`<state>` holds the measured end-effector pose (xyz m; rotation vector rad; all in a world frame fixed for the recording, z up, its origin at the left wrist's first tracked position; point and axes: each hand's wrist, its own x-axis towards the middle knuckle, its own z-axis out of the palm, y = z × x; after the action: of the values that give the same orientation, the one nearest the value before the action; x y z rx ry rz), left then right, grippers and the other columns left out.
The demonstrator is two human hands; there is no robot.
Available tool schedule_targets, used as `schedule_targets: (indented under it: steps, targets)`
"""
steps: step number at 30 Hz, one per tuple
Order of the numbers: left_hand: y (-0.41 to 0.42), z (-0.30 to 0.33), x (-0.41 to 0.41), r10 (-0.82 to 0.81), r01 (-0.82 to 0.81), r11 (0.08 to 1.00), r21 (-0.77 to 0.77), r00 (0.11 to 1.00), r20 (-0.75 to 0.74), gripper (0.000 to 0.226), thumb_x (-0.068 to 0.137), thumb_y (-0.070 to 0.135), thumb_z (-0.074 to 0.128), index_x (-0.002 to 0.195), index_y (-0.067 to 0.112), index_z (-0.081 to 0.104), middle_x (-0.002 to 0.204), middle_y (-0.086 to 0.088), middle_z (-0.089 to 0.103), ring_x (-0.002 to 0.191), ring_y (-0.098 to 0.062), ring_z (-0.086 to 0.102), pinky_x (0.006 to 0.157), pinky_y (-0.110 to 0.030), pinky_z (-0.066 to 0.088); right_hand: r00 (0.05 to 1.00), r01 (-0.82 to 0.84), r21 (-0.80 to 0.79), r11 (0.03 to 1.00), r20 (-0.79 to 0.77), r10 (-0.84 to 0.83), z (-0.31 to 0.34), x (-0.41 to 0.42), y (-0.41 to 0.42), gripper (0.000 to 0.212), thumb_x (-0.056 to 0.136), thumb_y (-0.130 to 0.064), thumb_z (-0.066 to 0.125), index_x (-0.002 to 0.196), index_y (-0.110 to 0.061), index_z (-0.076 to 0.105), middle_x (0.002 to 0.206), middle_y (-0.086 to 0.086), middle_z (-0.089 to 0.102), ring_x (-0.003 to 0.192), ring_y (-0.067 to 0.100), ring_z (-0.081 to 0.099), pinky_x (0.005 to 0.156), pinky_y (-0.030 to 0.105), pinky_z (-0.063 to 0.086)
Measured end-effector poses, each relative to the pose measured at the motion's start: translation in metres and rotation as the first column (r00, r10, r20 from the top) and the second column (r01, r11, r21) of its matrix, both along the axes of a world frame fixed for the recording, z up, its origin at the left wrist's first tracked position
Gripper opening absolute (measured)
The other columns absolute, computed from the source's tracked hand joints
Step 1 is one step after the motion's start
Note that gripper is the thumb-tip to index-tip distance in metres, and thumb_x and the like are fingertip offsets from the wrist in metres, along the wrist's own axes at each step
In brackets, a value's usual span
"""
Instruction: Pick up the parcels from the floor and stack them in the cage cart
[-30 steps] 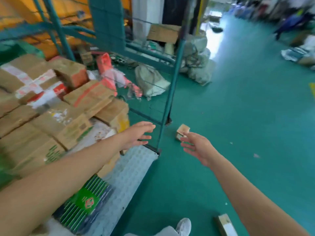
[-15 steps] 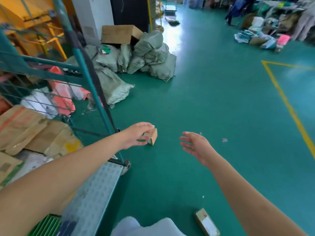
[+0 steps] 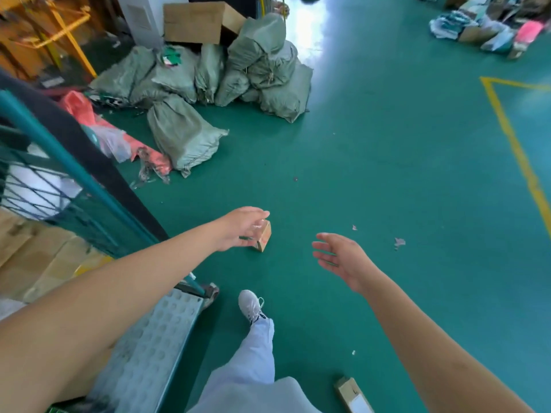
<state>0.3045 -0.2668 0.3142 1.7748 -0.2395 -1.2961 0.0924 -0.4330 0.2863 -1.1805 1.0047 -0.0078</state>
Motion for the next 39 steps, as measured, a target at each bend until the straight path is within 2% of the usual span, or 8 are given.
schedule_targets:
  steps: [4, 10, 18, 22, 27, 32, 36, 39]
  targets:
    - [-0.054, -0.022, 0.069, 0.014, -0.014, 0.998, 0.054, 1.000, -0.004, 0.017, 0.102, 0.037, 0.062, 0.115, 0.028, 0.058, 0.141, -0.011, 0.054, 0.114, -0.024, 0.064, 0.101, -0.043, 0.054, 1.000, 0.020, 0.025, 0.999, -0.023, -0.020, -0.018, 0.061, -0.048, 0.024, 0.104, -0.032, 0.057, 0.122, -0.020, 0.067, 0.118, 0.003, 0.074, 0.111, 0.021, 0.071, 0.098, 0.035, 0.055]
    - [-0.130, -0.066, 0.180, -0.011, 0.015, 0.989, 0.149, 1.000, -0.028, 0.044, 0.104, 0.038, 0.057, 0.144, 0.022, 0.047, 0.139, -0.003, 0.053, 0.121, -0.023, 0.059, 0.103, -0.043, 0.054, 0.993, -0.007, 0.091, 0.996, -0.120, 0.018, -0.069, 0.171, -0.108, 0.020, 0.103, -0.030, 0.060, 0.119, -0.020, 0.068, 0.117, 0.003, 0.074, 0.110, 0.022, 0.070, 0.091, 0.033, 0.056]
    - [-0.167, -0.167, 0.282, 0.147, -0.120, 0.946, 0.301, 0.987, -0.068, 0.037, 0.104, 0.038, 0.057, 0.139, 0.026, 0.051, 0.138, 0.002, 0.055, 0.118, -0.019, 0.060, 0.105, -0.043, 0.052, 0.970, -0.088, 0.200, 0.976, -0.204, 0.129, -0.166, 0.286, -0.155, 0.019, 0.104, -0.028, 0.058, 0.118, -0.020, 0.068, 0.116, 0.003, 0.074, 0.110, 0.022, 0.070, 0.096, 0.036, 0.055]
    - [-0.173, -0.253, 0.324, 0.216, -0.163, 0.909, 0.383, 0.971, -0.099, 0.042, 0.104, 0.040, 0.057, 0.143, 0.025, 0.050, 0.137, 0.002, 0.055, 0.116, -0.018, 0.061, 0.104, -0.043, 0.053, 0.943, -0.143, 0.226, 0.964, -0.265, 0.202, -0.249, 0.340, -0.178, 0.019, 0.103, -0.027, 0.058, 0.119, -0.020, 0.068, 0.116, 0.003, 0.074, 0.108, 0.020, 0.070, 0.086, 0.032, 0.056]
    - [-0.173, -0.361, 0.358, 0.292, -0.199, 0.870, 0.451, 0.945, -0.146, 0.042, 0.103, 0.040, 0.060, 0.141, 0.026, 0.051, 0.136, 0.002, 0.057, 0.117, -0.019, 0.061, 0.104, -0.042, 0.053, 0.903, -0.200, 0.260, 0.945, -0.326, 0.281, -0.355, 0.387, -0.201, 0.023, 0.105, -0.026, 0.055, 0.123, -0.017, 0.066, 0.116, 0.004, 0.072, 0.108, 0.021, 0.069, 0.089, 0.034, 0.055]
    - [-0.183, -0.486, 0.368, 0.350, -0.198, 0.833, 0.517, 0.912, -0.216, 0.044, 0.103, 0.036, 0.061, 0.143, 0.022, 0.050, 0.139, -0.002, 0.055, 0.122, -0.024, 0.058, 0.106, -0.043, 0.051, 0.855, -0.229, 0.277, 0.933, -0.401, 0.329, -0.471, 0.423, -0.226, 0.022, 0.105, -0.026, 0.055, 0.123, -0.017, 0.065, 0.113, 0.003, 0.072, 0.099, 0.019, 0.069, 0.080, 0.030, 0.055]
    - [-0.198, -0.575, 0.363, 0.394, -0.202, 0.815, 0.543, 0.880, -0.264, 0.048, 0.103, 0.035, 0.061, 0.147, 0.021, 0.046, 0.144, -0.006, 0.053, 0.123, -0.026, 0.058, 0.105, -0.044, 0.051, 0.797, -0.311, 0.276, 0.909, -0.445, 0.408, -0.552, 0.445, -0.240, 0.027, 0.105, -0.028, 0.054, 0.127, -0.016, 0.063, 0.120, 0.004, 0.069, 0.106, 0.019, 0.067, 0.084, 0.032, 0.055]
    - [-0.211, -0.637, 0.359, 0.430, -0.223, 0.795, 0.564, 0.863, -0.265, 0.059, 0.102, 0.037, 0.062, 0.154, 0.022, 0.037, 0.150, -0.009, 0.048, 0.121, -0.028, 0.058, 0.101, -0.043, 0.054, 0.741, -0.405, 0.224, 0.886, -0.487, 0.462, -0.609, 0.464, -0.246, 0.019, 0.105, -0.027, 0.053, 0.120, -0.020, 0.062, 0.124, 0.004, 0.066, 0.111, 0.021, 0.066, 0.087, 0.033, 0.057]
